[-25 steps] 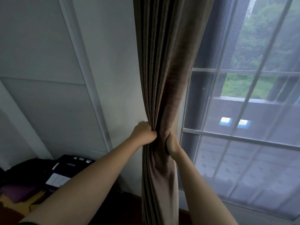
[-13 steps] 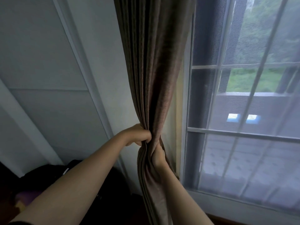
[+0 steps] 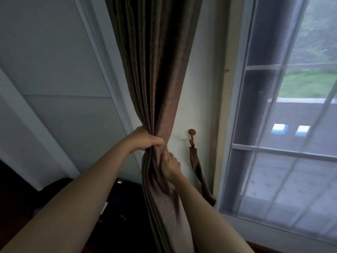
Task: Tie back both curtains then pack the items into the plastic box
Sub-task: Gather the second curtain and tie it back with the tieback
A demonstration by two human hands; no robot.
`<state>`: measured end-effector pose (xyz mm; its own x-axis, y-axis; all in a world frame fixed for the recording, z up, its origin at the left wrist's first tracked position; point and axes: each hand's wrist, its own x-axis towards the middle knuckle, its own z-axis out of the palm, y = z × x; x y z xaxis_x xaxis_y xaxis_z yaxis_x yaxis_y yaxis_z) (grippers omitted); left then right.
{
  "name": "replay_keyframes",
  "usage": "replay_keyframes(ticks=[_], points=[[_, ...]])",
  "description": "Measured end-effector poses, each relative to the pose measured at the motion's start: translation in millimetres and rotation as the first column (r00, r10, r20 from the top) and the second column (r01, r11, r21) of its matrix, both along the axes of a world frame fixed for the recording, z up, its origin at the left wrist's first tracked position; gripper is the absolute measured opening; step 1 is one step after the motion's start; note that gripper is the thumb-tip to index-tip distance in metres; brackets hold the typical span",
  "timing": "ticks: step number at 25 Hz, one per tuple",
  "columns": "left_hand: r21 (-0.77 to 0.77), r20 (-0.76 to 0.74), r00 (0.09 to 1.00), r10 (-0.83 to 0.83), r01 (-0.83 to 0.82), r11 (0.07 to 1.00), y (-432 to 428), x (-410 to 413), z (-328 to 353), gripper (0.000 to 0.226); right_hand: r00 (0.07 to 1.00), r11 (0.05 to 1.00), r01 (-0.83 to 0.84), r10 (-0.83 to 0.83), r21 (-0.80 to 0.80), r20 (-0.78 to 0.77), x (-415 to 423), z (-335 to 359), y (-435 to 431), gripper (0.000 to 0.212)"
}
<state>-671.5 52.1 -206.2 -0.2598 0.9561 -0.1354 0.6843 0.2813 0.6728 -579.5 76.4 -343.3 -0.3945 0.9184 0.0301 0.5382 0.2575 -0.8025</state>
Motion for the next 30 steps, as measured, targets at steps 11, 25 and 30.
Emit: replay_keyframes(ticks=[11,25,30], points=[[0.031,0.039,0.999,-0.018,0.017,0.999,18,-38,4,0.049,0.992,0.981,0.112,-0.101,-0.161,0.072,74,-66,80,0.017],[0.061,0.093,0.987,-0.128,0.123,0.991,28,78,-23,0.051,0.981,0.956,0.092,-0.040,-0.277,0.187,265,1,58,0.028],[0.090,0.098,0.987,-0.130,0.122,0.988,29,129,-32,0.063,0.977,0.988,0.052,-0.020,-0.149,0.211,289,61,46,0.023]])
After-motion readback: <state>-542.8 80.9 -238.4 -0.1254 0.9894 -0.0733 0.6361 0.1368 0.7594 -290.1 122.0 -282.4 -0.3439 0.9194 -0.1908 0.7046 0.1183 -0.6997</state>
